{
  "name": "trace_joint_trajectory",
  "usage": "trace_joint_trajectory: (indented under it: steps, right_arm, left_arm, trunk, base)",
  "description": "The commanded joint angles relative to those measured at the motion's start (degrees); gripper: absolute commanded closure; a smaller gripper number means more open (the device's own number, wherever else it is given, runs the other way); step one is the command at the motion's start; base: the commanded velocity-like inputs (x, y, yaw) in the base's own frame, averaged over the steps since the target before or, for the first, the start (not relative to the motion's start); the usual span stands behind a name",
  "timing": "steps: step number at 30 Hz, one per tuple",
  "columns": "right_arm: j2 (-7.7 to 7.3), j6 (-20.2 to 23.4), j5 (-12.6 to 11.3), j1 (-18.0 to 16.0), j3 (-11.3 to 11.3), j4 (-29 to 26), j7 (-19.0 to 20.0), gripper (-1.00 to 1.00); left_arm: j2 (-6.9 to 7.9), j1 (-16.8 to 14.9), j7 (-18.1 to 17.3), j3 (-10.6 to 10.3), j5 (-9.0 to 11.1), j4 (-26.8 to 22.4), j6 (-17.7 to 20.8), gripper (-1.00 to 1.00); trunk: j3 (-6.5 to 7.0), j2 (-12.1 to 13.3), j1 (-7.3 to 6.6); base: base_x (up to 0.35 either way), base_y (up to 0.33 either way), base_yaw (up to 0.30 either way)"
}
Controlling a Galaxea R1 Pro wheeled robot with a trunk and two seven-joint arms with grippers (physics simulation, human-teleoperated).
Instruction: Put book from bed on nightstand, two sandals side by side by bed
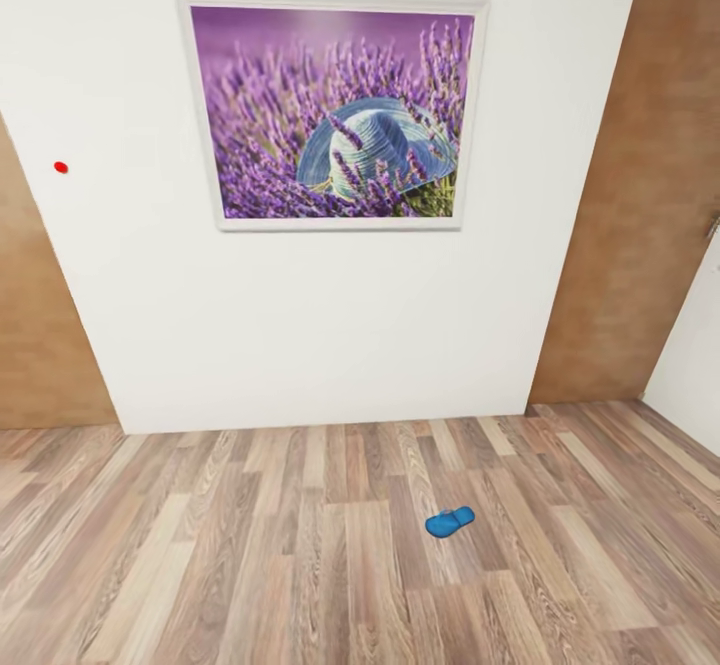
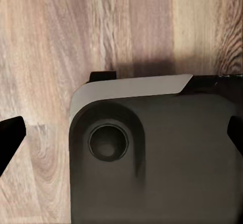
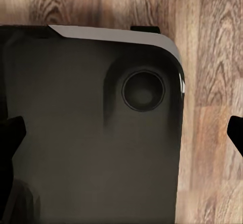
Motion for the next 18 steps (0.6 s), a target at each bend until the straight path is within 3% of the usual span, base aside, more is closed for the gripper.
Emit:
trace_joint_trajectory:
  steps: [1,8,18]
  right_arm:
    - [0.01,-0.18,0.05,-0.03,0.03,0.04,0.01,-1.0]
    - [0.03,-0.18,0.04,-0.03,0.04,0.06,0.11,-1.0]
    - [0.04,-0.18,0.05,-0.03,0.03,0.06,0.2,-1.0]
  left_arm:
    - [-0.01,-0.03,-0.06,-0.02,-0.02,0.04,-0.2,-1.0]
    - [0.03,-0.03,-0.06,-0.04,-0.02,0.04,-0.24,-1.0]
    - [0.04,-0.03,-0.06,-0.05,-0.02,0.04,-0.25,-1.0]
  trunk:
    - [-0.06,-0.03,0.02]
    - [-0.06,-0.03,0.02]
    - [-0.06,-0.03,0.02]
  base:
    - [0.25,0.228,-0.2]
    - [0.168,0.157,-0.244]
    - [0.033,0.05,-0.277]
